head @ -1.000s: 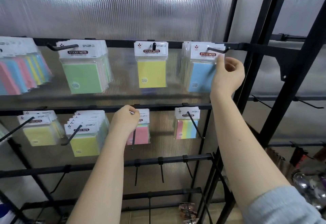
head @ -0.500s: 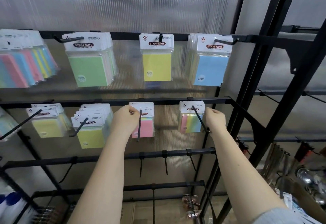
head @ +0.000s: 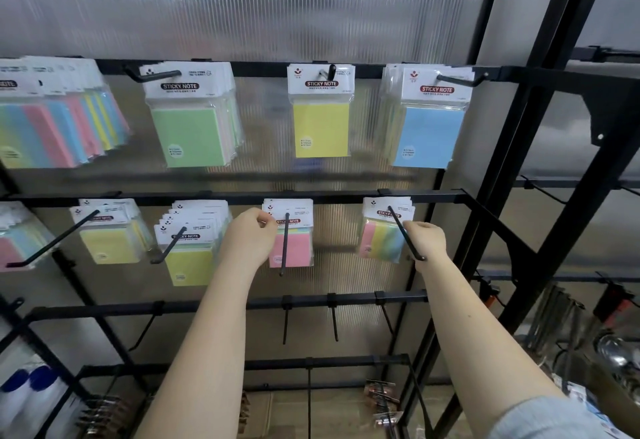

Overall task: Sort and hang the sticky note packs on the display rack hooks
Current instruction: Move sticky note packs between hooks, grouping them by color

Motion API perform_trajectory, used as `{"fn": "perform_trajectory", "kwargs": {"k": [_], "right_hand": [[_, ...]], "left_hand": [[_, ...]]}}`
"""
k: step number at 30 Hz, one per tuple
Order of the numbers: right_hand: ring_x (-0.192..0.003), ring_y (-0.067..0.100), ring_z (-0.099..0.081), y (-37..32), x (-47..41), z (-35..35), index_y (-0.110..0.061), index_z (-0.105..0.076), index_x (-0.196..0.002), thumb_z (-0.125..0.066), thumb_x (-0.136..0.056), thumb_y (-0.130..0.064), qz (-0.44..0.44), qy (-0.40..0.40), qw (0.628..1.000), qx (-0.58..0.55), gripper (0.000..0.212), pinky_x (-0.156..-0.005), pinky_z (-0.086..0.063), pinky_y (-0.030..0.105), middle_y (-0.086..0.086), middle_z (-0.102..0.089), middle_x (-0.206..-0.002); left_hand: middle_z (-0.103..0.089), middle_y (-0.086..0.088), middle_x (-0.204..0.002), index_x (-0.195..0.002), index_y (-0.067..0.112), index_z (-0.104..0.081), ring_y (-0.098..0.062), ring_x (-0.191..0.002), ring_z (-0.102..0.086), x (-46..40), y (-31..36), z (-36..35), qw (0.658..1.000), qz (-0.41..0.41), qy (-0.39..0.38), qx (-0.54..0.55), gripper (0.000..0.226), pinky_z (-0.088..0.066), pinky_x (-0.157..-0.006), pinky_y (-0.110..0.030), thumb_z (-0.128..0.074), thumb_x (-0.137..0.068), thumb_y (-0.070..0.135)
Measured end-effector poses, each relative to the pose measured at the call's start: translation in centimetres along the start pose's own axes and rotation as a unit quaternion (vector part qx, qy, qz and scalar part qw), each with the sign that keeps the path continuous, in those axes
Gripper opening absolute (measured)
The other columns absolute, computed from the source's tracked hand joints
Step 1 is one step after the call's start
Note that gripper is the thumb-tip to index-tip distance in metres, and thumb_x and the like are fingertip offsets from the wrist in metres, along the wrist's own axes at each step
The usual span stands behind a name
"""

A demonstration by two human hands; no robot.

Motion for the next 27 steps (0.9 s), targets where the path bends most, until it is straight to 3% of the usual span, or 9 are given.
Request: {"fn": "perform_trajectory", "kwargs": {"k": [4, 8, 11, 14, 16, 18, 20, 23, 27], "right_hand": [[-0.047, 0.020, -0.032, 0.4, -0.1, 0.1, -0.015, -0.040, -0.051, -0.056, -0.082, -0.009, -0.001, 0.004, 1.000, 0.006, 0.035, -0.051, -0.026, 0.026, 0.004, -0.036, -0.050], [-0.051, 0.016, -0.040, 0.9, -0.1, 0.1, -0.011, -0.055, -0.066, -0.062, -0.085, -0.011, -0.014, -0.014, 1.000, -0.024, 0.021, -0.049, -0.030, 0.027, 0.004, -0.049, -0.058], [-0.051, 0.015, -0.041, 1.0, -0.2, 0.0, -0.007, -0.059, -0.069, -0.064, -0.086, -0.013, -0.015, -0.024, 0.999, -0.043, 0.019, -0.049, -0.030, 0.027, 0.004, -0.050, -0.058], [-0.051, 0.014, -0.041, 0.9, -0.1, 0.0, -0.010, -0.057, -0.067, -0.062, -0.088, -0.012, -0.018, -0.032, 0.998, -0.047, 0.021, -0.050, -0.030, 0.025, 0.003, -0.049, -0.058], [-0.052, 0.013, -0.043, 0.7, 0.1, 0.1, -0.012, -0.057, -0.067, -0.061, -0.088, -0.011, -0.022, -0.036, 0.998, -0.044, 0.022, -0.051, -0.032, 0.024, 0.003, -0.051, -0.058], [-0.053, 0.013, -0.045, 0.6, 0.1, 0.1, -0.011, -0.058, -0.069, -0.060, -0.088, -0.011, -0.025, -0.039, 0.998, -0.038, 0.020, -0.054, -0.036, 0.025, 0.004, -0.053, -0.061], [-0.054, 0.014, -0.045, 0.5, 0.0, 0.2, -0.010, -0.060, -0.071, -0.059, -0.088, -0.011, -0.024, -0.037, 0.999, -0.024, 0.017, -0.057, -0.038, 0.027, 0.004, -0.053, -0.061], [-0.055, 0.014, -0.047, 0.3, 0.0, 0.3, -0.011, -0.060, -0.068, -0.058, -0.088, -0.010, -0.023, -0.036, 0.999, -0.009, 0.020, -0.059, -0.040, 0.027, 0.005, -0.056, -0.063], [-0.051, 0.014, -0.045, 0.3, 0.2, 0.3, -0.010, -0.059, -0.068, -0.056, -0.088, -0.009, -0.027, -0.041, 0.999, -0.005, 0.020, -0.053, -0.037, 0.025, 0.006, -0.057, -0.063]], "left_hand": [[-0.062, 0.002, -0.114, -0.103, 0.024, -0.059, -0.018, -0.101, -0.055, 0.1, 0.1, 0.1, 1.000, 0.005, -0.005, -0.005, 0.017, -0.046, -0.092, -0.040, -0.046, -0.094, 0.030], [-0.058, -0.001, -0.126, -0.124, 0.018, -0.055, -0.016, -0.107, -0.052, 0.2, 2.2, 0.7, 0.997, -0.017, -0.016, 0.071, 0.031, -0.040, -0.091, -0.029, -0.044, -0.097, 0.030], [-0.045, -0.001, -0.144, -0.148, 0.012, -0.028, -0.015, -0.130, -0.042, -0.3, 5.3, 1.2, 0.987, -0.056, -0.034, 0.145, 0.053, -0.028, -0.098, -0.022, -0.042, -0.099, 0.030], [-0.041, 0.005, -0.146, -0.150, 0.013, -0.016, -0.007, -0.131, -0.040, -0.6, 8.0, 1.1, 0.968, -0.085, -0.069, 0.226, 0.058, -0.024, -0.093, -0.012, -0.042, -0.100, 0.026], [-0.056, 0.021, -0.110, -0.146, 0.014, -0.031, 0.009, -0.097, -0.051, -0.5, 9.0, 0.9, 0.961, -0.101, -0.063, 0.250, 0.049, -0.027, -0.074, 0.004, -0.042, -0.099, 0.019], [-0.055, 0.022, -0.092, -0.138, 0.022, -0.045, 0.007, -0.078, -0.049, 0.2, 9.6, 0.5, 0.961, -0.108, -0.052, 0.250, 0.041, -0.029, -0.059, 0.006, -0.043, -0.097, 0.016], [-0.056, 0.015, -0.121, -0.140, 0.025, -0.043, 0.001, -0.101, -0.054, 0.6, 9.8, -0.6, 0.954, -0.099, -0.069, 0.275, 0.046, -0.032, -0.079, 0.003, -0.045, -0.095, 0.019], [-0.038, 0.010, -0.148, -0.145, 0.023, -0.035, -0.009, -0.135, -0.035, 1.8, 10.6, -1.4, 0.939, -0.077, -0.105, 0.317, 0.060, -0.025, -0.112, -0.027, -0.054, -0.088, 0.030], [-0.058, 0.015, -0.104, -0.096, 0.034, -0.053, 0.003, -0.094, -0.050, 1.2, 11.4, -1.2, 0.926, -0.059, -0.064, 0.366, 0.014, -0.036, -0.075, -0.021, -0.053, -0.088, 0.023]]}}
Point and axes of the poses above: each hand's wrist, its own x-axis away from the middle knuckle, its own z-axis out of the back of the hand, y = z × x, the point moved 4 cm from there along -x, towards the middle knuckle
